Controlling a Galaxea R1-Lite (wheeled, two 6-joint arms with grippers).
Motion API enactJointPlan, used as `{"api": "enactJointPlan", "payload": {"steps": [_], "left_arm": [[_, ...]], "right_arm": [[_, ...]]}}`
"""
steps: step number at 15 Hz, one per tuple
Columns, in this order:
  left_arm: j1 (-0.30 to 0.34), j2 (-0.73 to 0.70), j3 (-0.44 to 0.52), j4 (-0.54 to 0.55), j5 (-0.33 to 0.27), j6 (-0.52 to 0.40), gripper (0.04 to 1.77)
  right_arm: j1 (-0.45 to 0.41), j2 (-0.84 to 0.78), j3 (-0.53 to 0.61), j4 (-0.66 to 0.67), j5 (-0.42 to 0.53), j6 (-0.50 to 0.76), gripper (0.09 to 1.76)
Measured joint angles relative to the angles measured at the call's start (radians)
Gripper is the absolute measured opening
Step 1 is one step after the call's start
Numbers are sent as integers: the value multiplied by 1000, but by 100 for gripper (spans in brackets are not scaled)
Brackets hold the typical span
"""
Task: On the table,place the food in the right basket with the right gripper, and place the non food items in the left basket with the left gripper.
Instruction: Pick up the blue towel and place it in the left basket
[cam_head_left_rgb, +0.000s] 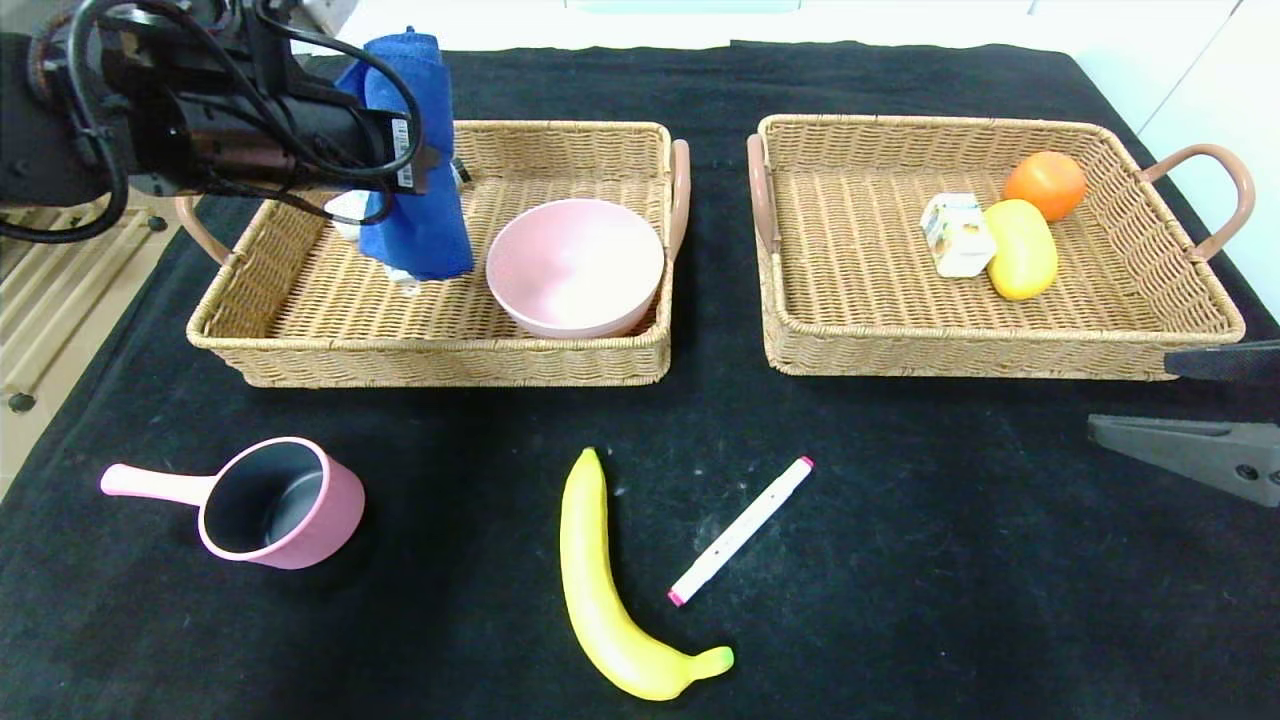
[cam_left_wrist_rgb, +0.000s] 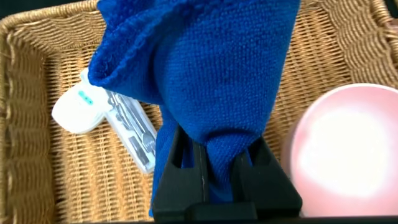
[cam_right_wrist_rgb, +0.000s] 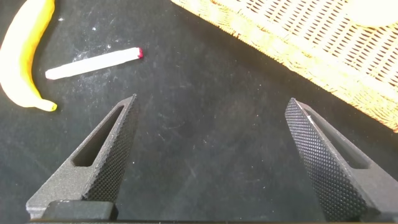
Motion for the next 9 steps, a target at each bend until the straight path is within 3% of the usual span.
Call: {"api": "enactJointPlan", "payload": {"steps": [5, 9], "left_arm": [[37, 46, 2, -43, -38, -3, 29], [38, 44, 2, -42, -60, -2, 80]], "right_arm": [[0, 1, 1, 0, 0, 0, 171], [0, 2, 1, 0, 0, 0, 171]]}}
